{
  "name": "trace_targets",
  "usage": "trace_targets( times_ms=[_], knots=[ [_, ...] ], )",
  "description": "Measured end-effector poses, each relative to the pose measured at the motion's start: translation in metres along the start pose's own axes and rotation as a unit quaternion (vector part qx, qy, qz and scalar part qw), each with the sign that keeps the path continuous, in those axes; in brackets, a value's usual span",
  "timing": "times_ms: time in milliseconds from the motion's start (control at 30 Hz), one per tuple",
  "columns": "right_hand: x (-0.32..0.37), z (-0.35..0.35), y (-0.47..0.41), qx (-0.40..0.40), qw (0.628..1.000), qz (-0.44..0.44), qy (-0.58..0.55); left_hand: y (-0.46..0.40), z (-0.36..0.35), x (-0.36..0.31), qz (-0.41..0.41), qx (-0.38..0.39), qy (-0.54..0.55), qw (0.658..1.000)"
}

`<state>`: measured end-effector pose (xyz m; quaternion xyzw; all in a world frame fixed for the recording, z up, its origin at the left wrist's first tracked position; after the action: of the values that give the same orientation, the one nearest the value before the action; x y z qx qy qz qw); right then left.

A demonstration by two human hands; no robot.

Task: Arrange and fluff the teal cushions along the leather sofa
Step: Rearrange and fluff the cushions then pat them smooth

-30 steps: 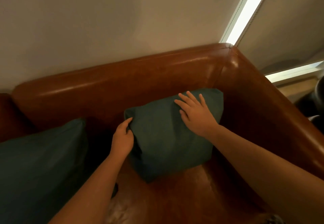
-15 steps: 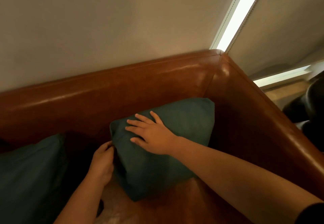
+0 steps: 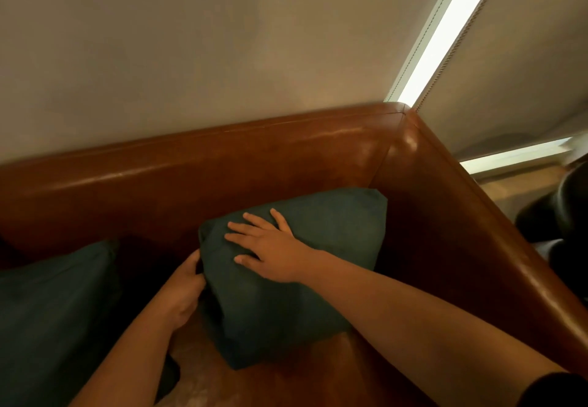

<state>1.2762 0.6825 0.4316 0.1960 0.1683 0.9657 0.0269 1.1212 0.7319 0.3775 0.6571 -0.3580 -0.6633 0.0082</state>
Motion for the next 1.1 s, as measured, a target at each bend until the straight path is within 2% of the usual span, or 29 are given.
trace_targets(
  times_ms=[67, 233, 400, 500, 600, 667, 867, 967, 1067, 1100],
  knots=[
    [-0.001, -0.001, 0.000, 0.006, 1.000, 0.001, 0.003, -0.002, 0.001, -0.004, -0.026, 0.020, -0.054, 0.998],
    [-0.001, -0.001, -0.002, -0.014, 1.000, -0.001, 0.000, -0.001, -0.002, -0.012, -0.131, -0.018, -0.142, 0.981],
    [0.006, -0.006, 0.000, -0.086, 0.996, -0.034, 0.003, -0.003, 0.014, -0.021, -0.217, -0.027, -0.224, 0.950],
    [0.007, -0.008, 0.000, -0.094, 0.994, -0.058, -0.005, -0.005, 0.036, -0.033, -0.244, 0.004, -0.346, 0.906],
    [0.008, -0.006, 0.000, -0.102, 0.993, -0.065, -0.008, -0.004, 0.057, -0.042, -0.259, -0.002, -0.486, 0.834],
    [0.009, -0.006, 0.002, -0.114, 0.991, -0.063, -0.015, 0.000, 0.058, -0.049, -0.276, 0.016, -0.520, 0.808],
    [0.004, -0.004, 0.007, -0.159, 0.982, -0.064, -0.074, 0.001, 0.076, -0.068, -0.210, 0.079, -0.447, 0.866],
    [0.003, -0.003, 0.012, -0.189, 0.974, -0.057, -0.111, 0.004, 0.081, -0.063, -0.170, 0.065, -0.355, 0.917],
    [0.002, -0.003, 0.017, -0.250, 0.958, -0.043, -0.137, 0.010, 0.082, -0.061, -0.184, 0.054, -0.315, 0.929],
    [0.000, -0.004, 0.019, -0.273, 0.950, -0.044, -0.144, 0.015, 0.080, -0.062, -0.211, 0.055, -0.317, 0.923]
  ],
)
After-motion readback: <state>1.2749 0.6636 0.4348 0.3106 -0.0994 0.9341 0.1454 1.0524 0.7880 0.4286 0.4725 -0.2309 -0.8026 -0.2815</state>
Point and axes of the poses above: each hand's wrist, its own y-axis away from the middle knuckle, its own z-axis out of the back of the hand, x = y × z, the point moved 4 cm from there along -y, towards the middle knuckle, and after that the axes turned 9 degrees about -z, right-handed, at the moved point
